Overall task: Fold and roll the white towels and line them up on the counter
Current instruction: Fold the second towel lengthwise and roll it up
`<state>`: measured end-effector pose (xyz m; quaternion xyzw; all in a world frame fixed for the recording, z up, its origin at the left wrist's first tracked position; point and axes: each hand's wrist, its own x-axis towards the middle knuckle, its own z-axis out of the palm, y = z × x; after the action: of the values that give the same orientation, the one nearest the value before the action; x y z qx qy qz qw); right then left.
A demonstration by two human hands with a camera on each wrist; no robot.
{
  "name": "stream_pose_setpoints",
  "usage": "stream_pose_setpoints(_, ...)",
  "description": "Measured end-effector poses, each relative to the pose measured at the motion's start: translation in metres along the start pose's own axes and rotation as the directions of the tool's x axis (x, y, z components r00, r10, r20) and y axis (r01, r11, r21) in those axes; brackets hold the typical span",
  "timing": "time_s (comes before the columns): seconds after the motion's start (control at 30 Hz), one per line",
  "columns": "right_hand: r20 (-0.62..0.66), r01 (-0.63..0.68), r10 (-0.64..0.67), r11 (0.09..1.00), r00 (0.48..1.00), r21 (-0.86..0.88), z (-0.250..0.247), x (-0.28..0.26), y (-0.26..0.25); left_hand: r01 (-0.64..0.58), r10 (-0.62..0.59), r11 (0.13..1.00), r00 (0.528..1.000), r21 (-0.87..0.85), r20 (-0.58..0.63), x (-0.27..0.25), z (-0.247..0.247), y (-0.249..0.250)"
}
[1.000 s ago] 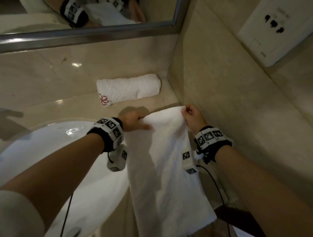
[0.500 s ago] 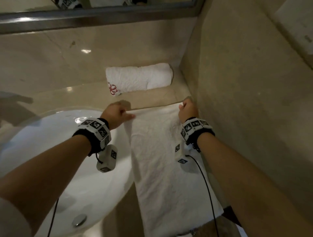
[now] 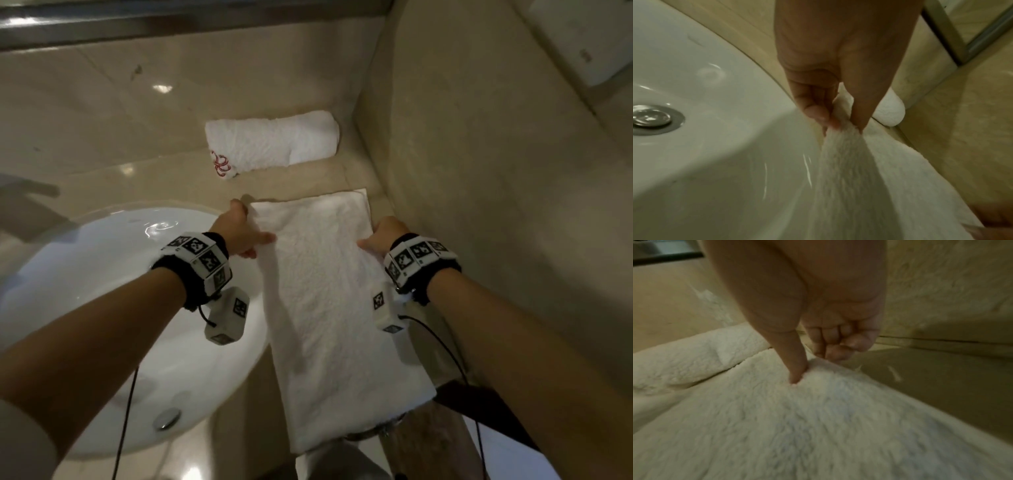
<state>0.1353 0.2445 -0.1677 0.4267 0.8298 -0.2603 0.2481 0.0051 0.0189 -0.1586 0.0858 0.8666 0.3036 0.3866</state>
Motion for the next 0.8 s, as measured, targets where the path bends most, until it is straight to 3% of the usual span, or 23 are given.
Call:
stream_pose_setpoints(0.07,0.015,-0.023,0.023,1.000,1.000,0.017,0.000,0.004,0.000,-0.066,0.067,0.998,0.996,0.007,-0.053,0.000,0.004,0.006)
stream_pose_setpoints(0.17,-0.149,0.051,-0.036,0.993,0.988,0.103,-0.008,0.016,-0.011,-0.124,0.122,0.992,0.977,-0.004,-0.173,0.011,0.001,0.014)
stream_pose_setpoints(0.3,-0.333,0.148,-0.143,0.989,0.932,-0.012,-0.018,0.029,-0.036,-0.076,0.117,0.987,0.942,0.138,-0.313,0.031,-0.013,0.020)
stream_pose_setpoints(0.4,-0.441,0.237,-0.219,0.971,0.870,-0.014,-0.009,0.018,-0.043,-0.195,0.327,0.919,0.864,0.344,-0.383,0.024,-0.007,0.022)
stream_pose_setpoints(0.47,-0.406,0.454,-0.402,0.890,0.820,0.034,0.005,0.002,-0.039,-0.364,0.517,0.818,0.806,0.446,-0.290,0.016,0.009,0.022)
stream_pose_setpoints(0.5,-0.334,0.524,-0.497,0.852,0.801,-0.011,0.012,-0.006,-0.034,-0.409,0.554,0.765,0.811,0.498,-0.185,0.013,0.020,0.020)
stream_pose_setpoints(0.57,-0.109,0.550,-0.587,0.798,0.802,-0.245,0.028,-0.013,-0.020,-0.386,0.482,0.689,0.876,0.613,0.010,0.011,0.042,0.011)
stream_pose_setpoints(0.63,0.021,0.504,-0.546,0.758,0.838,-0.413,0.037,-0.010,-0.001,-0.308,0.366,0.645,0.928,0.699,0.072,0.008,0.053,-0.001)
stream_pose_setpoints(0.8,0.081,0.416,-0.447,0.730,0.891,-0.542,0.039,-0.024,0.039,-0.219,0.303,0.540,0.951,0.812,0.055,-0.017,0.061,-0.008)
